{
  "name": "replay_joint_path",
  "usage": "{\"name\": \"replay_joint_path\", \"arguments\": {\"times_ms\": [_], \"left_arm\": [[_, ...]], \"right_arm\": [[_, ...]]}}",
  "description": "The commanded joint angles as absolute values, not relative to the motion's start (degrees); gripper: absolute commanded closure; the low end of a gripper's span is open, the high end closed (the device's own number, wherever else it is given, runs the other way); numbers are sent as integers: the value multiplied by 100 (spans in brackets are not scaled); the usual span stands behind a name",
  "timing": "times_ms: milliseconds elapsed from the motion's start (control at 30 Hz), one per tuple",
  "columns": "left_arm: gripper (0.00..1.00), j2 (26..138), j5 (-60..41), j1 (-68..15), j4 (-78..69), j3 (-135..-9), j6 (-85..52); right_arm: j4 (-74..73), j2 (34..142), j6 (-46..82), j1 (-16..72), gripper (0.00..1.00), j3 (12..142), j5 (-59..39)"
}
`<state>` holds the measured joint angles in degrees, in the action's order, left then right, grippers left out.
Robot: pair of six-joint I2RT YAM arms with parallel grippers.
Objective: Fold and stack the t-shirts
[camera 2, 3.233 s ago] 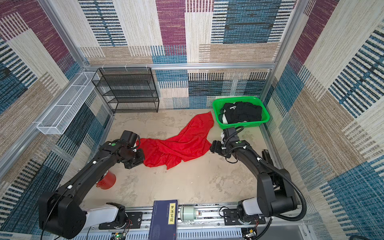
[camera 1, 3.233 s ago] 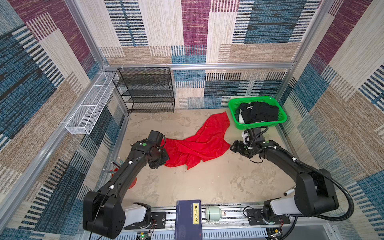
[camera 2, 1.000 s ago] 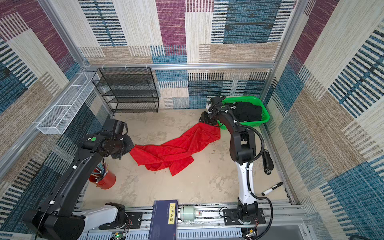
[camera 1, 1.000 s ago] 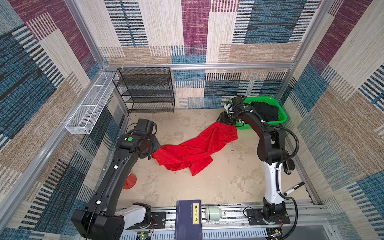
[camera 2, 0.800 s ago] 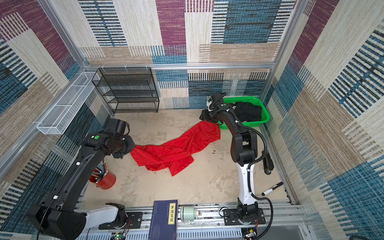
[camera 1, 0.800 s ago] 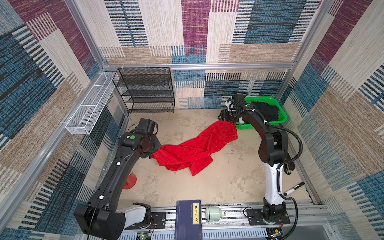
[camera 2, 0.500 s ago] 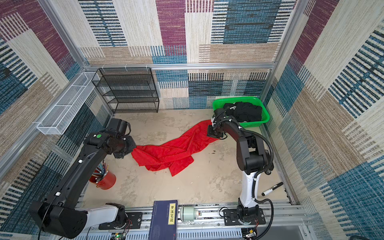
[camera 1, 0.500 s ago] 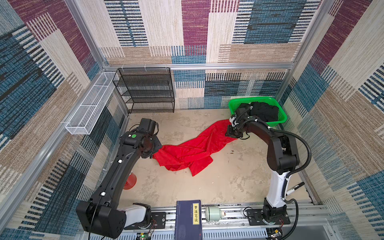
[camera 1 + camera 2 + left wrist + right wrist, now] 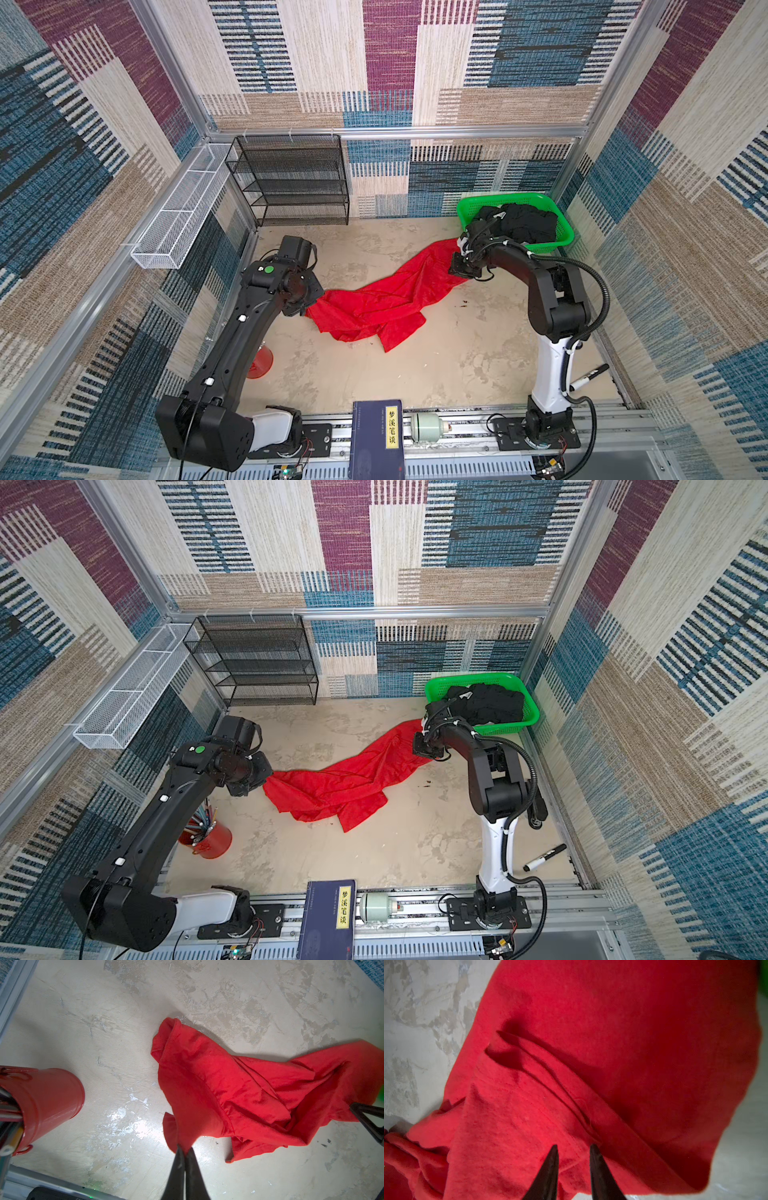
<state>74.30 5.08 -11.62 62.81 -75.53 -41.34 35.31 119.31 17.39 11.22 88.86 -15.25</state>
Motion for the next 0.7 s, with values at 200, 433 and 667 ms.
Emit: {"name": "replay_joint_path", "arguments": {"times_ms": [200,433,667], "left_arm": [[100,7339,407,-1134,6223,-7409,-4046],[100,7339,400,-1116,6231,-7402,-4017],[100,7330,367,-1099,6179,-7341,-4034]], "right_arm": [[3429,11960,1790,1125,65,8845,-1210],[3469,12144,1792,1125,66,9047,-1264],[3551,12288,1732,1125,77,9155,-1341]]}}
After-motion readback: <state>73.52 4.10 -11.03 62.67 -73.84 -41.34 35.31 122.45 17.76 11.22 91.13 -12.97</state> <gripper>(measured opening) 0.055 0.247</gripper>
